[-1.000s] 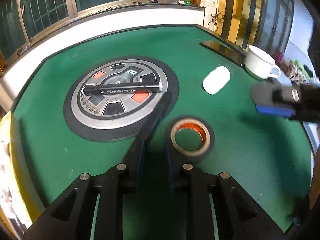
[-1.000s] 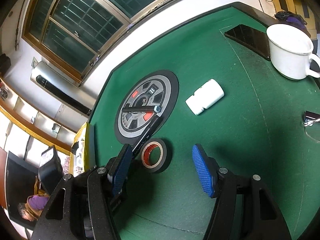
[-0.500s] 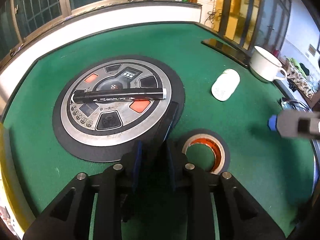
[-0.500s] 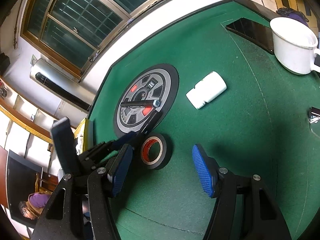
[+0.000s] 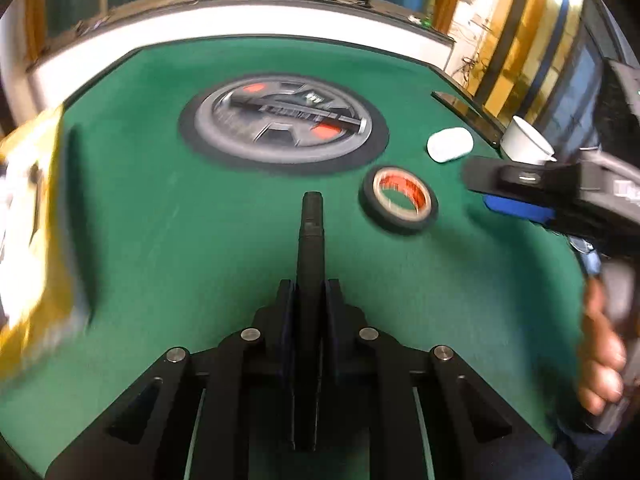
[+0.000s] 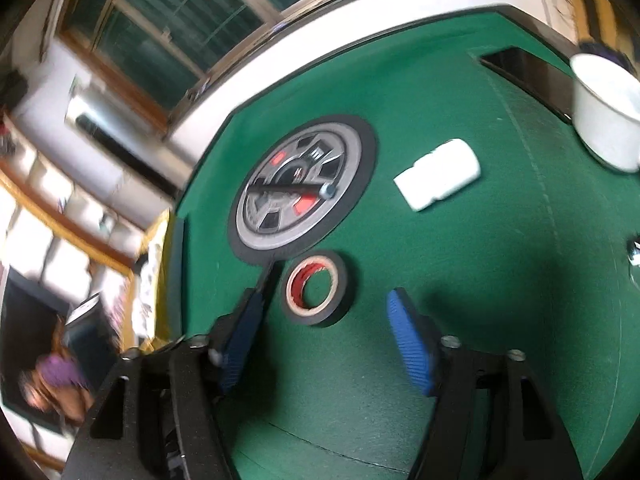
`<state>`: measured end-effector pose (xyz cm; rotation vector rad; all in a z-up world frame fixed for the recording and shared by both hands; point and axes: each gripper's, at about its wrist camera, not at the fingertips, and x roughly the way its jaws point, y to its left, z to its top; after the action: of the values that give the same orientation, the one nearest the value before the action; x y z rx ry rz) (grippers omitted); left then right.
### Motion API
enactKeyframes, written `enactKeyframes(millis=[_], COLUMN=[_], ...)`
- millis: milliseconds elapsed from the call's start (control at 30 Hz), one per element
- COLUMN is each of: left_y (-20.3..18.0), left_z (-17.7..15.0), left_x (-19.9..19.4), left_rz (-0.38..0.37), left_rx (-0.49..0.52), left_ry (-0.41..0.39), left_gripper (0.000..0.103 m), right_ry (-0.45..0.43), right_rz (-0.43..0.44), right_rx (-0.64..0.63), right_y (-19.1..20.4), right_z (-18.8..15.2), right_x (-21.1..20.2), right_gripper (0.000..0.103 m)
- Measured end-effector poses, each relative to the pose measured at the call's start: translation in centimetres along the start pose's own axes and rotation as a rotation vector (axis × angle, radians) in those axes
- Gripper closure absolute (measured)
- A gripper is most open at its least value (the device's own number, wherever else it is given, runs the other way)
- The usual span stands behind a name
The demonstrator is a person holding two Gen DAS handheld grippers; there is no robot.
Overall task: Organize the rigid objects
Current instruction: 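Grasp the black tape roll with the right gripper while the left holds the marker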
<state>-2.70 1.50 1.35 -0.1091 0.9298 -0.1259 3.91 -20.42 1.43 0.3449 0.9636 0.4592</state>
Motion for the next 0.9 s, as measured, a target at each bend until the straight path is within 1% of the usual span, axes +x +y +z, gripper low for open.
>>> enactKeyframes(millis=[67,200,267,333,400,433,567,600,633,667,733,800,900], left_y=[0.0,-0.2,-0.2,-0.2,-0.3,-0.4,-0.7,-0.7,-0.7,-0.8,-0.9,-1.0,-1.2], left_z=[-1.0,-0.9,-0.9,-0.7,-0.7,-0.8,-1.0,-1.0,-1.0,-1.0,-1.0,-1.0,-1.0], left_x=[-0.6,-0.5,-0.4,-0.4,-0.4,-0.4,-0.5,-0.5,-0.5,-0.5,-0.4,-0.3,-0.2], left_rz=[0.011,0.026,0.028,0.026,0.034,0.041,0.059,0.061,0.064,0.067,0.074,0.078,0.088], left_rx=[0.019,0.037,0.039,0.038,0.044,0.049,0.063,0.065,0.067,0.07,0.075,0.079,0.085], left_ry=[-0.011,-0.01,-0.009,-0.008,-0.008,-0.007,-0.007,-0.007,-0.007,-0.007,-0.007,-0.007,-0.008], left_gripper=[0.09,0.09,0.09,0.09,0.09,0.09,0.09,0.09,0.09,0.09,0.09,0.09,0.09], right_ry=[-0.005,-0.006,0.0,0.009,0.038,0.038,0.053,0.042,0.037,0.026,0.029,0.032,0.023], right_rz=[-0.058,-0.189,-0.227,-0.255,-0.249,-0.239,-0.264,-0.269,-0.271,-0.259,-0.259,-0.233,-0.226], right_rx=[-0.091,-0.25,-0.293,-0.304,-0.308,-0.31,-0.345,-0.36,-0.364,-0.36,-0.342,-0.303,-0.291], right_y=[1.5,3.6,4.1,4.2,4.0,4.0,4.3,4.5,4.5,4.5,4.4,3.9,4.0], right_z=[-0.4,-1.0,-1.1,-0.9,-0.7,-0.6,-1.1,-1.3,-1.4,-1.5,-1.5,-1.5,-1.7], right_x=[0.8,2.9,3.8,4.5,5.5,5.6,6.3,6.3,6.3,6.1,5.9,5.4,4.7], right_gripper=[0.036,0.035,0.035,0.035,0.035,0.035,0.035,0.035,0.038,0.047,0.048,0.048,0.048])
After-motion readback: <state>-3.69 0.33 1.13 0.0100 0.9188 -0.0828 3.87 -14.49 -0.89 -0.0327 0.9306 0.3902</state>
